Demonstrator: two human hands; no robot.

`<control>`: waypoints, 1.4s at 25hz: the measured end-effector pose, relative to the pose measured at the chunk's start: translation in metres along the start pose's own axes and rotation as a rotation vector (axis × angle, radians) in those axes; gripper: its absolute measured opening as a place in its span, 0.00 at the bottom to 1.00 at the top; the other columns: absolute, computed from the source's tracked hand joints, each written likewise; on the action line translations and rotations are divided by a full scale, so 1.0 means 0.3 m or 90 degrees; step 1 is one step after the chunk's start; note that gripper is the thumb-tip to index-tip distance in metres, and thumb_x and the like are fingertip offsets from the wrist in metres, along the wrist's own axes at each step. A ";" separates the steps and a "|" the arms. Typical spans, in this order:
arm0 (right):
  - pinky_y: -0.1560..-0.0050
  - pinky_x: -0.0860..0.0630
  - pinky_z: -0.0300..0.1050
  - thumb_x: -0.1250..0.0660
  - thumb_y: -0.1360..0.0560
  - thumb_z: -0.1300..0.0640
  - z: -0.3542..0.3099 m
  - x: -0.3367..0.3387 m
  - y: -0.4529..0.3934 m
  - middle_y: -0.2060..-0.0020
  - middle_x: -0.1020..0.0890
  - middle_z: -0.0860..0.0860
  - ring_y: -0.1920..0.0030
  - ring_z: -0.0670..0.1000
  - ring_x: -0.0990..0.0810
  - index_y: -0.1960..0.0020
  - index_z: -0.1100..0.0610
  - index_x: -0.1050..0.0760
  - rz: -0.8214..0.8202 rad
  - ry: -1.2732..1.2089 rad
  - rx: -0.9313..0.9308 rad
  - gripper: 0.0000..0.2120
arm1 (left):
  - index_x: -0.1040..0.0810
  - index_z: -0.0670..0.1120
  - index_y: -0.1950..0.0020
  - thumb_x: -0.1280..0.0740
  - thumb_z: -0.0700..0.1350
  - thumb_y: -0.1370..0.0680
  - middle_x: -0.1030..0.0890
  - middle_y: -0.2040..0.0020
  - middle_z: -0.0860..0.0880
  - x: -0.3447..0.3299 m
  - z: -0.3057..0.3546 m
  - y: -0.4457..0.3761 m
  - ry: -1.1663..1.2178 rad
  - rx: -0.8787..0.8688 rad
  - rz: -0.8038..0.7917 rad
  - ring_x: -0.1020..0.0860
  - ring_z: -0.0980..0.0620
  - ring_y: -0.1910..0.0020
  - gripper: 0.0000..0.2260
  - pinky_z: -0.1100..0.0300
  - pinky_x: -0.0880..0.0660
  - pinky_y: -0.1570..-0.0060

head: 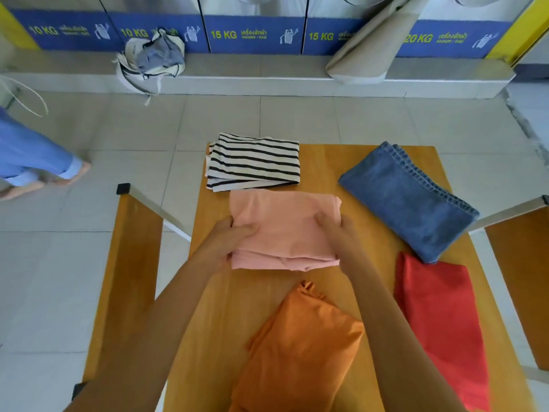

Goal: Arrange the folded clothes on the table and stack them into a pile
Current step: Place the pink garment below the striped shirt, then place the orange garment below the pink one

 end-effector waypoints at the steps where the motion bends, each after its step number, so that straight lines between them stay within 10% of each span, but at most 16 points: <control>1: 0.55 0.24 0.49 0.35 0.26 0.39 -0.045 -0.043 -0.021 0.49 0.21 0.49 0.51 0.50 0.22 0.38 0.52 0.30 -0.015 0.006 0.016 0.23 | 0.26 0.46 0.35 0.24 0.48 0.29 0.19 0.44 0.50 0.052 0.029 -0.011 0.006 -0.017 0.028 0.20 0.49 0.47 0.25 0.54 0.23 0.51; 8: 0.56 0.28 0.47 0.36 0.22 0.55 -0.036 -0.227 -0.123 0.43 0.23 0.58 0.50 0.54 0.26 0.36 0.62 0.32 -0.060 0.129 0.034 0.18 | 0.25 0.43 0.40 0.36 0.39 0.25 0.21 0.46 0.43 0.217 -0.013 -0.087 -0.187 0.034 0.151 0.22 0.43 0.46 0.14 0.45 0.22 0.44; 15: 0.55 0.25 0.47 0.36 0.23 0.41 0.029 -0.097 -0.052 0.40 0.22 0.56 0.47 0.55 0.22 0.31 0.59 0.33 -0.016 0.194 0.055 0.29 | 0.34 0.47 0.29 0.34 0.47 0.24 0.25 0.39 0.50 0.193 -0.221 0.106 -0.150 0.043 0.232 0.24 0.44 0.41 0.24 0.46 0.23 0.42; 21: 0.39 0.25 0.55 0.31 0.40 0.25 0.293 -0.043 0.214 0.42 0.26 0.51 0.43 0.54 0.23 0.36 0.48 0.28 -0.193 0.504 0.070 0.40 | 0.27 0.50 0.32 0.24 0.58 0.32 0.22 0.39 0.52 -0.063 -0.479 0.413 -0.339 0.053 -0.158 0.23 0.56 0.44 0.32 0.65 0.25 0.50; 24: 0.49 0.23 0.52 0.27 0.35 0.34 0.375 -0.028 0.279 0.46 0.26 0.50 0.46 0.54 0.23 0.38 0.48 0.30 -0.182 0.560 0.085 0.31 | 0.31 0.50 0.29 0.24 0.57 0.33 0.25 0.35 0.49 -0.131 -0.524 0.439 -0.544 -0.020 -0.152 0.25 0.49 0.38 0.36 0.53 0.26 0.39; 29: 0.66 0.32 0.46 0.33 0.25 0.40 0.387 -0.036 0.305 0.65 0.22 0.49 0.59 0.54 0.22 0.62 0.53 0.28 -0.145 0.442 0.073 0.17 | 0.21 0.50 0.44 0.31 0.46 0.27 0.18 0.45 0.49 -0.098 -0.445 0.387 -0.576 -0.080 -0.145 0.21 0.49 0.48 0.12 0.54 0.23 0.47; 35: 0.63 0.31 0.46 0.36 0.21 0.45 0.288 -0.104 0.247 0.61 0.22 0.50 0.59 0.52 0.24 0.51 0.61 0.25 -0.048 0.210 0.048 0.17 | 0.20 0.47 0.39 0.39 0.38 0.23 0.18 0.43 0.48 0.055 -0.082 0.228 -0.645 -0.322 0.163 0.21 0.45 0.43 0.15 0.48 0.25 0.41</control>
Point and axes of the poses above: each hand's wrist, its own y-axis away from the middle knuckle, its own x-axis out of the back of the hand, z = x × y, the point moved 7 cm from there along -y, towards the middle knuckle
